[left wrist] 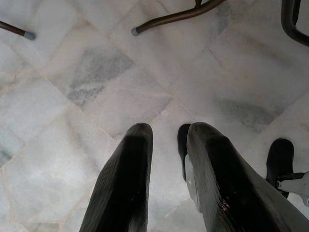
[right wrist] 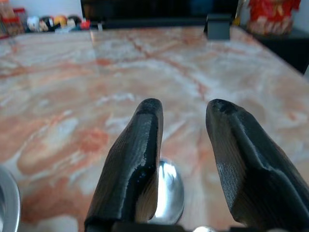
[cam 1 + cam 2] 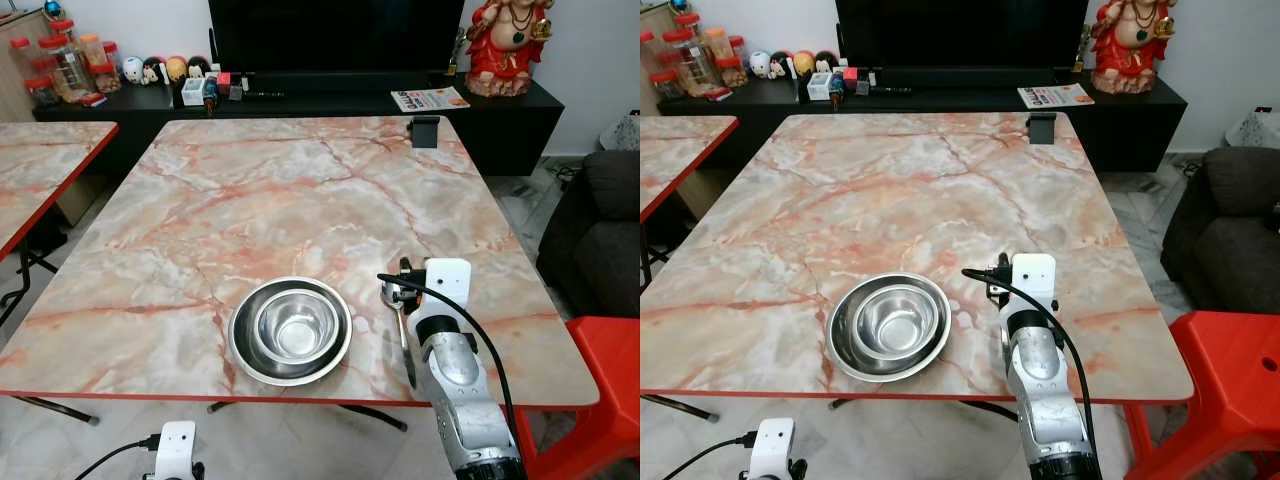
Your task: Setting the table
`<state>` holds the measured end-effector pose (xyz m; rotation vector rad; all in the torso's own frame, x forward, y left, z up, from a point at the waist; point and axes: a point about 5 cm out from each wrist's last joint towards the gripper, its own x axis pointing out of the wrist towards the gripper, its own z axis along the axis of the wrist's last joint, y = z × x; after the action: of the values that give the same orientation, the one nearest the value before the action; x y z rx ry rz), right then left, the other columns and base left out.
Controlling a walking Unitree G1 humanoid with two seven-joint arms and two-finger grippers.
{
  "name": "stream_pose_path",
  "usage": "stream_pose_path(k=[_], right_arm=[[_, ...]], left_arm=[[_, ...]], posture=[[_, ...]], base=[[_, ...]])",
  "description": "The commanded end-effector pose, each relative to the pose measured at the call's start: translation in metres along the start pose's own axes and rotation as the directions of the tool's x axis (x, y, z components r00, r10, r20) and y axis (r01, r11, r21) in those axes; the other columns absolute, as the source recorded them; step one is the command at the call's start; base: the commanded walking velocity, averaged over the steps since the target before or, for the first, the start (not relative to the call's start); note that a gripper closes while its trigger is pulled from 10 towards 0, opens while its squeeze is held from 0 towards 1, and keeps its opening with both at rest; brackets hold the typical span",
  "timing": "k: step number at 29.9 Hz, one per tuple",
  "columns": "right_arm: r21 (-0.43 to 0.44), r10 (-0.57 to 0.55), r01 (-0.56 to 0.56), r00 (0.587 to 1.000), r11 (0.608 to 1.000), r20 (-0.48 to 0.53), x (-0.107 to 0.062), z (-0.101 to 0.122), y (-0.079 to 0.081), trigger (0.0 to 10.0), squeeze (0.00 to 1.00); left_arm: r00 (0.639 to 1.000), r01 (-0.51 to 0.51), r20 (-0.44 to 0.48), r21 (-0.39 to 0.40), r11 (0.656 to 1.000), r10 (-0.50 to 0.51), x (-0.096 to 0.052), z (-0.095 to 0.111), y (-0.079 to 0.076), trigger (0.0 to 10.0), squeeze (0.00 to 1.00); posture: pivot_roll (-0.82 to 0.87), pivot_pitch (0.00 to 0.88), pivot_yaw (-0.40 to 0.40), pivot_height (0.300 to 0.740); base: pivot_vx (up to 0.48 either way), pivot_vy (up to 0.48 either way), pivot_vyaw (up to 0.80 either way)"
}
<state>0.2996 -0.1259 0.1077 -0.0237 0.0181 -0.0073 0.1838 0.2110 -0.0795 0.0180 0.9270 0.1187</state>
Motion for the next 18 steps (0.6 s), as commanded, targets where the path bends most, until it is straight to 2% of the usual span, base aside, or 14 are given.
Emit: stream_pose_path(k=[1,6,8,11,14,15,16,18], right_arm=[[0.002,-0.003,0.002,0.998,1.000,0.055,0.003,0.011,0.001,10.0,0.00],[-0.001,-0.030,0.031,0.991,1.000,0.127,0.003,0.019,-0.003,10.0,0.00],[-0.075,-0.073,0.085,0.986,0.994,0.148,0.004,0.018,-0.012,10.0,0.00],[-0.109,-0.090,0.106,0.985,0.988,0.148,0.004,0.014,-0.020,10.0,0.00],[-0.182,-0.137,0.166,0.977,0.969,0.164,0.004,0.010,-0.041,10.0,0.00],[-0.182,-0.137,0.166,0.977,0.969,0.164,0.004,0.010,-0.041,10.0,0.00],[-0.218,-0.195,0.227,0.968,0.949,0.157,0.003,0.007,-0.059,10.0,0.00],[-0.256,-0.270,0.303,0.950,0.918,0.159,0.000,0.004,-0.079,10.0,0.00]], left_arm=[[1.000,0.000,0.003,0.001,1.000,0.000,0.001,0.003,-0.001,10.0,0.00],[1.000,0.002,0.006,-0.001,1.000,-0.002,0.001,0.005,-0.003,10.0,0.00],[1.000,0.002,0.011,-0.005,1.000,-0.002,0.002,0.006,-0.003,10.0,0.00],[1.000,0.004,0.017,-0.012,1.000,-0.004,0.002,0.008,-0.005,10.0,0.00],[1.000,0.007,0.026,-0.015,1.000,-0.006,0.002,0.009,-0.006,10.0,0.00],[1.000,0.007,0.026,-0.015,1.000,-0.006,0.002,0.009,-0.006,10.0,0.00],[1.000,0.007,0.026,-0.016,1.000,-0.007,0.002,0.009,-0.006,10.0,0.00],[1.000,0.007,0.026,-0.017,1.000,-0.007,0.002,0.008,-0.007,10.0,0.00]], posture=[[-0.05,0.000,0.027,0.740],[-0.05,0.000,0.026,0.740],[-0.06,0.000,0.028,0.740],[-0.06,0.000,0.027,0.740],[-0.06,0.000,0.023,0.740],[-0.06,0.000,0.023,0.740],[-0.06,0.000,0.019,0.740],[-0.06,0.000,0.019,0.740]], base=[[0.000,0.000,0.00],[0.000,0.000,0.00],[0.000,0.000,0.00],[0.000,0.000,0.00],[0.000,0.000,0.00],[0.000,0.000,0.00],[0.000,0.000,0.00],[0.000,0.000,0.00]])
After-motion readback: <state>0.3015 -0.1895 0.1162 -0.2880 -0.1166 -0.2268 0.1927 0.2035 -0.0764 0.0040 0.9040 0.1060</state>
